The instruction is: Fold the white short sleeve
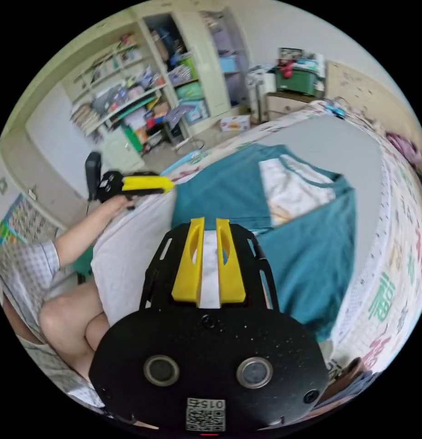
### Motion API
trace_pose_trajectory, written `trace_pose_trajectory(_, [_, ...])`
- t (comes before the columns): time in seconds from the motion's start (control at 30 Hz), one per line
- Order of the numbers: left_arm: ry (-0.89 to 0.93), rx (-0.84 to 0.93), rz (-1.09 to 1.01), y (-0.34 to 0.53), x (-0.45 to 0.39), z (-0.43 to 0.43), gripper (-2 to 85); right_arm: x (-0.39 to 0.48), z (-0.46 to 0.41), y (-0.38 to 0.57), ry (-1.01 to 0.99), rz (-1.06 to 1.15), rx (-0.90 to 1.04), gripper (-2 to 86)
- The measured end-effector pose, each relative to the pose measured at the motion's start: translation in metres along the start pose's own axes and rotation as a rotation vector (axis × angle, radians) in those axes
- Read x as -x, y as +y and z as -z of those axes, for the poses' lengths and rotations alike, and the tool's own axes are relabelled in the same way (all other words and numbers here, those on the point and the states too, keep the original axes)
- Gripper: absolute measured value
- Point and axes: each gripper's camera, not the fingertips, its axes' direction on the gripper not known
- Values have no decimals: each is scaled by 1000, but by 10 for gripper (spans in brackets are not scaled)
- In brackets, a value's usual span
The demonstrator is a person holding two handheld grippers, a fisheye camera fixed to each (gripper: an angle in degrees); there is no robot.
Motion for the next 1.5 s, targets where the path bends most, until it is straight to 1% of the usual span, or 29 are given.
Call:
trace_pose_trajectory(0.03, [14,-31,13,-6,11,8,19,-29,21,5,40,-46,-50,61])
trace_pose_trajectory(0.1, [35,-86,57,-23,32,16,35,-67,44,10,208,-110,-95,72])
trace_pose_trajectory(0.13, [73,-102,89,-40,49,13,58,-92,54,11,330,-181,-99,81])
trace_pose_trajectory(0.17, [126,-92,120,-61,67,1,90,-115,60,10,394,-240,-98,87])
trace_pose_trajectory(0.23, [184,-46,174,-92,92,-27,120,-143,65,8,392,-311,-123,99])
trace_pose_trajectory(0.3, [244,-22,246,-119,115,-54,127,-165,62,2,346,-363,-126,112])
trace_pose_trajectory(0.37, [308,-78,320,-143,137,-70,106,-186,49,-6,308,-406,-86,127])
trace_pose_trajectory(0.43, [342,-105,337,-150,145,-73,77,-194,41,-10,283,-442,-55,131])
trace_pose_trajectory(0.5, [406,-73,320,-146,147,-77,80,-185,40,-9,237,-393,-57,125])
trace_pose_trajectory(0.57, [467,-18,325,-124,146,-71,91,-152,44,-4,208,-247,-39,123])
trace_pose_trajectory(0.67, [508,-39,312,-82,134,-31,99,-96,63,16,145,-67,-57,120])
trace_pose_trajectory(0.7, [509,-26,303,-73,129,-23,102,-85,68,21,134,-37,-66,118])
trace_pose_trajectory(0.77, [494,79,285,-39,107,4,115,-45,88,46,126,22,-123,111])
trace_pose_trajectory(0.8, [499,95,290,-30,102,10,116,-36,92,52,129,37,-133,109])
trace_pose_trajectory(0.87, [577,128,306,7,77,34,119,-3,109,72,143,86,-129,112])
trace_pose_trajectory(0.9, [586,140,299,14,69,39,119,4,113,77,145,86,-124,113])
trace_pose_trajectory(0.93, [551,169,282,27,55,48,120,17,121,92,150,88,-116,116])
trace_pose_trajectory(0.97, [476,195,269,38,43,57,120,28,129,109,160,71,-110,118])
trace_pose_trajectory(1.0, [439,200,265,43,38,61,119,34,133,119,166,59,-112,118])
trace_pose_trajectory(1.03, [380,193,281,51,32,67,117,44,140,141,187,22,-122,118])
trace_pose_trajectory(1.07, [361,175,314,59,29,71,113,53,146,164,218,-24,-126,117])
trace_pose_trajectory(1.13, [351,152,321,65,24,75,102,65,152,198,268,-103,-108,115])
trace_pose_trajectory(1.2, [315,141,343,67,22,76,76,76,155,230,300,-165,-81,112])
trace_pose_trajectory(1.27, [329,133,399,69,25,74,38,85,152,267,341,-266,-16,110])
trace_pose_trajectory(1.37, [306,125,412,72,23,84,7,98,146,297,376,-324,85,106])
trace_pose_trajectory(1.5, [276,64,413,94,20,134,0,113,146,312,400,-347,86,94])
